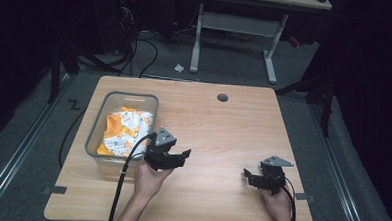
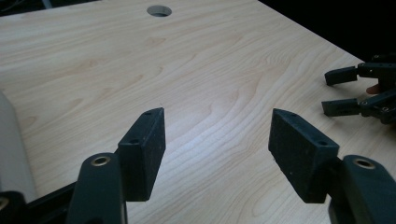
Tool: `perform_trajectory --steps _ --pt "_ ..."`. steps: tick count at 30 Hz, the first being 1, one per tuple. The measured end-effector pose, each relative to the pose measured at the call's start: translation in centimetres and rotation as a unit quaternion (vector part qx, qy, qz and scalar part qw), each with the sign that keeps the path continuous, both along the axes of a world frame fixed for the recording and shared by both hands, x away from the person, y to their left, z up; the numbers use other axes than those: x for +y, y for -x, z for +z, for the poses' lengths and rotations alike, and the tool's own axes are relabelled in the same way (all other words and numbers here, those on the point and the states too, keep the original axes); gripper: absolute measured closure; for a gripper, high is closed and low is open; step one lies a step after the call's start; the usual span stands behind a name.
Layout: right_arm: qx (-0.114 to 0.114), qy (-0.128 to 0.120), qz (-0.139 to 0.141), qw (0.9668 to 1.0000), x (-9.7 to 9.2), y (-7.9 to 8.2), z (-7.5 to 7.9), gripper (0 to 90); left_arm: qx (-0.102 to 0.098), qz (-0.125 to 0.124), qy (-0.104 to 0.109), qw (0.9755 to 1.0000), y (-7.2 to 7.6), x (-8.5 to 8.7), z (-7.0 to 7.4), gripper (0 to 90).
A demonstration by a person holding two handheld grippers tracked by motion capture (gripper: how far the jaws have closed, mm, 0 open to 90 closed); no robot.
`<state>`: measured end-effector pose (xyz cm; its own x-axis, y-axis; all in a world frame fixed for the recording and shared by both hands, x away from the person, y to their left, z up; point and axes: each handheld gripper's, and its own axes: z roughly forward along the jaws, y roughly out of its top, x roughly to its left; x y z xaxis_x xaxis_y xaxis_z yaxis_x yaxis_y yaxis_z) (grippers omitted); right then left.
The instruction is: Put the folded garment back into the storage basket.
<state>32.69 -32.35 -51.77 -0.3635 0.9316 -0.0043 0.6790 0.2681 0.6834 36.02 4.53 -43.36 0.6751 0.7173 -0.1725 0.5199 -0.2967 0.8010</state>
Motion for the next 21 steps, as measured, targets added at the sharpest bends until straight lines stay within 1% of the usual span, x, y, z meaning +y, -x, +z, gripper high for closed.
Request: perform_trajectory --steps 2,7,8,9,14,19,20,21 --pt "0.000 0.000 0.000 1.0000 0.0 0.0 0.0 23.7 0.006 -0.004 0.006 1.0000 0.1 -0.2 -0.6 37.2" --pt "0.000 0.000 0.000 1.0000 0.0 0.0 0.0 23.7 0.013 -0.013 -0.008 0.9998 0.4 -1.0 -2.1 37.3" --pt "0.000 0.000 0.000 1.0000 0.0 0.0 0.0 23.7 0.013 -0.013 -0.008 0.9998 0.4 -1.0 -2.1 37.4" --pt "0.000 0.000 0.000 1.0000 0.0 0.0 0.0 23.7 0.020 -0.012 -0.010 0.9997 0.5 -1.1 -2.7 37.4" --pt "0.001 0.000 0.000 1.0000 0.0 0.0 0.0 23.7 0.032 -0.007 -0.007 0.9995 0.4 -1.1 -3.5 37.4" --pt "0.000 -0.001 -0.001 1.0000 0.0 0.0 0.0 23.7 0.030 -0.003 -0.016 0.9994 0.6 -1.4 -4.3 37.4" --pt "0.000 0.000 -0.001 1.0000 0.0 0.0 0.0 23.7 0.029 0.000 -0.022 0.9993 0.6 -1.6 -4.7 37.3" --pt "0.000 0.000 -0.001 1.0000 0.0 0.0 0.0 23.7 0.029 0.000 -0.022 0.9993 0.6 -1.6 -4.7 37.3"
